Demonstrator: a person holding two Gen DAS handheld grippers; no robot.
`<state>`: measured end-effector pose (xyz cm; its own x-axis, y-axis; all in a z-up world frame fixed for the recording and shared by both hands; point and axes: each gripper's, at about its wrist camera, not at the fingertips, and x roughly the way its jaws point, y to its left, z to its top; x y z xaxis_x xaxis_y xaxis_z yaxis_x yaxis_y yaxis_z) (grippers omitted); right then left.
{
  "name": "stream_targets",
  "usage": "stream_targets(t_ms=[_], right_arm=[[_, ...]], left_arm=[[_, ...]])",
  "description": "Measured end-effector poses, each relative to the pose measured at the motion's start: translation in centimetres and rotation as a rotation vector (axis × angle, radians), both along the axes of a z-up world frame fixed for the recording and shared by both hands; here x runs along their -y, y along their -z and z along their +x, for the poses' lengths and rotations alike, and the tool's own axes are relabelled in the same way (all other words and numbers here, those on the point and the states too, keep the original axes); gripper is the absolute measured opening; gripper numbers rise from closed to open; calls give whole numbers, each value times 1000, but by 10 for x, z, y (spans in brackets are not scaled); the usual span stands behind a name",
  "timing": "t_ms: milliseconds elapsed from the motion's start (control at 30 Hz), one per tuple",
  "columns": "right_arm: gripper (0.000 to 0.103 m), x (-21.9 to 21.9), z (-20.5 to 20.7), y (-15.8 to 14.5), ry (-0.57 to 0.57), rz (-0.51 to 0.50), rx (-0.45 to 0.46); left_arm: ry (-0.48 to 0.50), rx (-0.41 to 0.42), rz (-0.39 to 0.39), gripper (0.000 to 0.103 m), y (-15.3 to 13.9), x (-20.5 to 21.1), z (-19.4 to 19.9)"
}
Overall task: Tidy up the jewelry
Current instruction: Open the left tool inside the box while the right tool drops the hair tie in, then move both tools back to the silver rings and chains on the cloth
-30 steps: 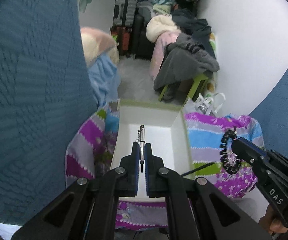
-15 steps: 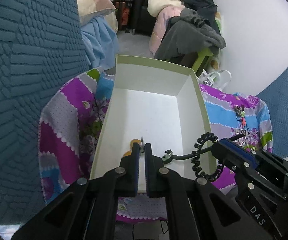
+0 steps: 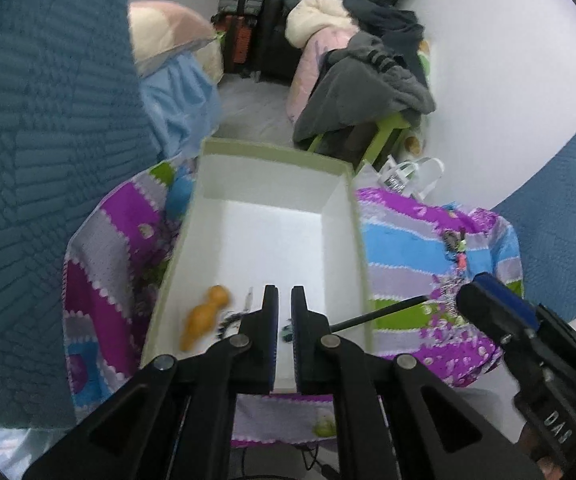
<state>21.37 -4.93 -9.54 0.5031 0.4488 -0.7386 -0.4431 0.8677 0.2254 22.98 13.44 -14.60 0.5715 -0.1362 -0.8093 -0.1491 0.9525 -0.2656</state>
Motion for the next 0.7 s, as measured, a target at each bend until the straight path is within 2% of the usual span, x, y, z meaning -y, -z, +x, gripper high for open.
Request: stream_targets(t_ms=[200, 467, 533, 600, 700], right_arm=[[28, 59, 0, -28, 86, 22, 80], [28, 164, 8, -26, 245, -11, 105], [28, 188, 10, -23, 278, -14, 102], [28, 211, 12, -16, 309, -17, 95], [28, 239, 17, -3, 342, -21, 73]], left_arm=[[81, 73, -12, 5, -24, 55, 8], [184, 72, -29, 6, -16, 142, 31], [204, 58, -39, 13, -7, 158, 38], [219, 51, -53, 41, 3, 178, 46], [255, 59, -43, 45, 14, 203, 55]])
